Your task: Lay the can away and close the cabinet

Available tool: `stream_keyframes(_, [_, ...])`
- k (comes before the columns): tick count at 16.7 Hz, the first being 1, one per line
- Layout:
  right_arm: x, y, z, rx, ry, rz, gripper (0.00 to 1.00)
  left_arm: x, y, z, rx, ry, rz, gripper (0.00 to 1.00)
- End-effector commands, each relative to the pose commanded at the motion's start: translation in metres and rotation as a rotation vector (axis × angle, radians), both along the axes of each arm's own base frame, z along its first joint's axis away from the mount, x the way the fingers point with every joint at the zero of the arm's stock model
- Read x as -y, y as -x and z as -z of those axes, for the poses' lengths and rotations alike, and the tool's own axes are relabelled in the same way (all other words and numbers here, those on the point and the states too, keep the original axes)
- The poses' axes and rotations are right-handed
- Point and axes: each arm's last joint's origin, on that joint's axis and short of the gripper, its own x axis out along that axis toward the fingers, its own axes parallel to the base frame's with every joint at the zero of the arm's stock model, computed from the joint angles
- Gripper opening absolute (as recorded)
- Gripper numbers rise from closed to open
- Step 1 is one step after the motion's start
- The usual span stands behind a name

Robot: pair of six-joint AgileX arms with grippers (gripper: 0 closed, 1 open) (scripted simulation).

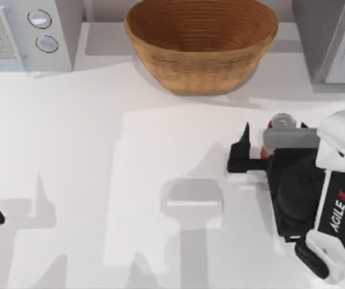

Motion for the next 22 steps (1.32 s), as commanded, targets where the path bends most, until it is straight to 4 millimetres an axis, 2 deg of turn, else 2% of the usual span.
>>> stream_keyframes(3, [0.0000, 0.0000, 0.0000, 0.000, 0.000, 0.000, 1.00, 0.0000, 0.0000, 0.0000, 0.000, 0.000, 0.000, 1.00])
stream_keyframes(16, [0.0000, 0.0000, 0.0000, 0.000, 0.000, 0.000, 0.02, 0.0000, 0.0000, 0.0000, 0.000, 0.000, 0.000, 1.00])
stream_keyframes(22, [0.0000, 0.0000, 0.0000, 0.000, 0.000, 0.000, 0.00, 0.0000, 0.0000, 0.0000, 0.000, 0.000, 0.000, 1.00])
